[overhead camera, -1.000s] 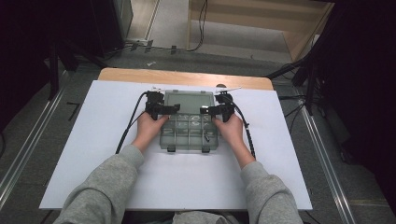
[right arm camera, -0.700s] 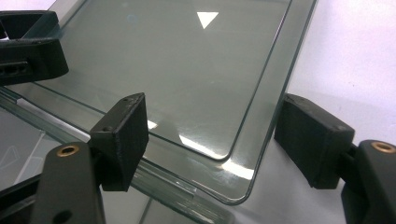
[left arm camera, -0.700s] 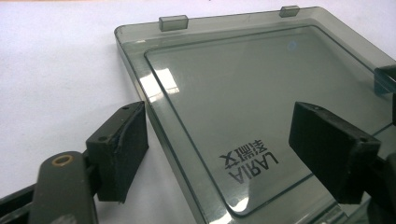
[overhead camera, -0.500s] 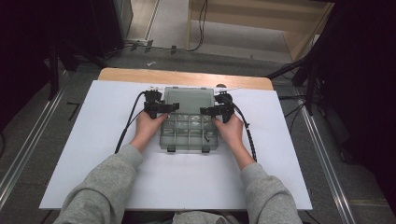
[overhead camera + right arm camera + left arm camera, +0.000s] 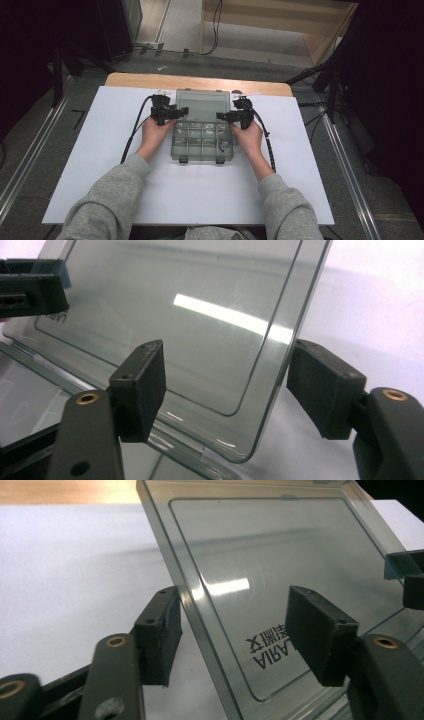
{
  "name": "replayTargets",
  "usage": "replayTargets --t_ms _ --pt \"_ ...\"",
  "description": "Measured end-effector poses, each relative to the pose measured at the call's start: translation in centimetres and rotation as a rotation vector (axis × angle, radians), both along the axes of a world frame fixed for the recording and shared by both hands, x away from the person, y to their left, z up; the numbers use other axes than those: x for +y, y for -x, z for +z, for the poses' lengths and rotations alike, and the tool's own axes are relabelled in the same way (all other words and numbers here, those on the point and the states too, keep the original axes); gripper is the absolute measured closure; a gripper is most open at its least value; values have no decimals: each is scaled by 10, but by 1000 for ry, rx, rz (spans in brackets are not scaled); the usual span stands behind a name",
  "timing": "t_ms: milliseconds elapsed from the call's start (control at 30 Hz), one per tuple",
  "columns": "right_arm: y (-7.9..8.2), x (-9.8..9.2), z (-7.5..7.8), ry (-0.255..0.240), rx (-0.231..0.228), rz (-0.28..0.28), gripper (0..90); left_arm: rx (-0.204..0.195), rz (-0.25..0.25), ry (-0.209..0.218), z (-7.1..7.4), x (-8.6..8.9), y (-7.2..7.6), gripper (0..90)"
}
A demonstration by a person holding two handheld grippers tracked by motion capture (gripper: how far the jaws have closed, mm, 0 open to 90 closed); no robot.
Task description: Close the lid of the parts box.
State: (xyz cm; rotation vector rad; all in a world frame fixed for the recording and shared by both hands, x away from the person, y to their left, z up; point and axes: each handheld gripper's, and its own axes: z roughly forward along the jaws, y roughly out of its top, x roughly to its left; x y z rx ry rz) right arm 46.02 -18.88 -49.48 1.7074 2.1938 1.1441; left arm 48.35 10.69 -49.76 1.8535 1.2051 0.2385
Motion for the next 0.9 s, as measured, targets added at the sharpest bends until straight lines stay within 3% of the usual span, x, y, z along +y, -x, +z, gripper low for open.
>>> replayTargets --t_ms 367,567,900 --pt "5 -3 12 -6 -37 4 345 -38 -14 18 14 3 5 446" --pt "9 -4 19 -4 -54 10 352 -39 -24 39 23 6 8 457" --pt "18 -7 28 -7 -88 34 356 -62 -49 26 36 9 16 488"
